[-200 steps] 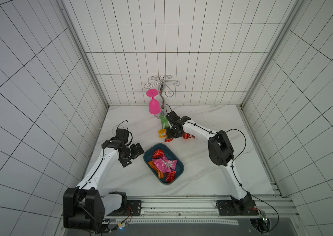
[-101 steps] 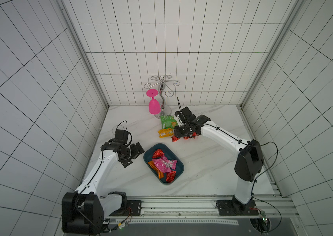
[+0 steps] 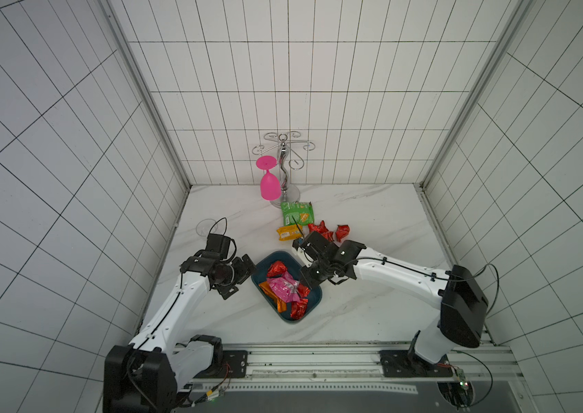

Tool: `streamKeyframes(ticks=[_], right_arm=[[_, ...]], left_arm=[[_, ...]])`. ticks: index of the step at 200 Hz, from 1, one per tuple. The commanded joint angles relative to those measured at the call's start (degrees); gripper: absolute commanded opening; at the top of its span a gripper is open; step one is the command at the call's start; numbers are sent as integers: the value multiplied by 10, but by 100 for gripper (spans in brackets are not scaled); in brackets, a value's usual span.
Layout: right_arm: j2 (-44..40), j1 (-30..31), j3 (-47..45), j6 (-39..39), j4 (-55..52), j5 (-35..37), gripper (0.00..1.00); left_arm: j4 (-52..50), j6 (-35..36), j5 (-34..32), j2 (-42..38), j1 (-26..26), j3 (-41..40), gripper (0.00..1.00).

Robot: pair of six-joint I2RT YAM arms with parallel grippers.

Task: Put the tea bags into the storage box
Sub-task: Place the tea bag in the storage box, then pick up the tea bag from the center of the board.

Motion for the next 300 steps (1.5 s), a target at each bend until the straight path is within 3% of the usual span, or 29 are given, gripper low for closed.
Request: streamKeyframes(ticks=[1,15,67,128,199,265,300], right_arm=[[17,7,-6,7,41,-1,30],[34,9,4,1,41,-3,33],[-15,7,-13,2,53,70,66],[-32,-114,20,12,26,65,70],[104,-258,125,11,-26,67,70],[240,-277,261,-25,-55,35,73],[287,-278,280,-26,-62,17,83]], left_arm=[[11,-11,-12,0,-9,9,97],[6,-12,-16,1,-13,16,97],[-2,8,-32,4,-16,33,98],[-14,58,-50,68,-14,106,98],[-8,98,-51,143,-8,161,97],[3,110,-37,195,9,187,97],[2,110,-34,191,15,180,97]])
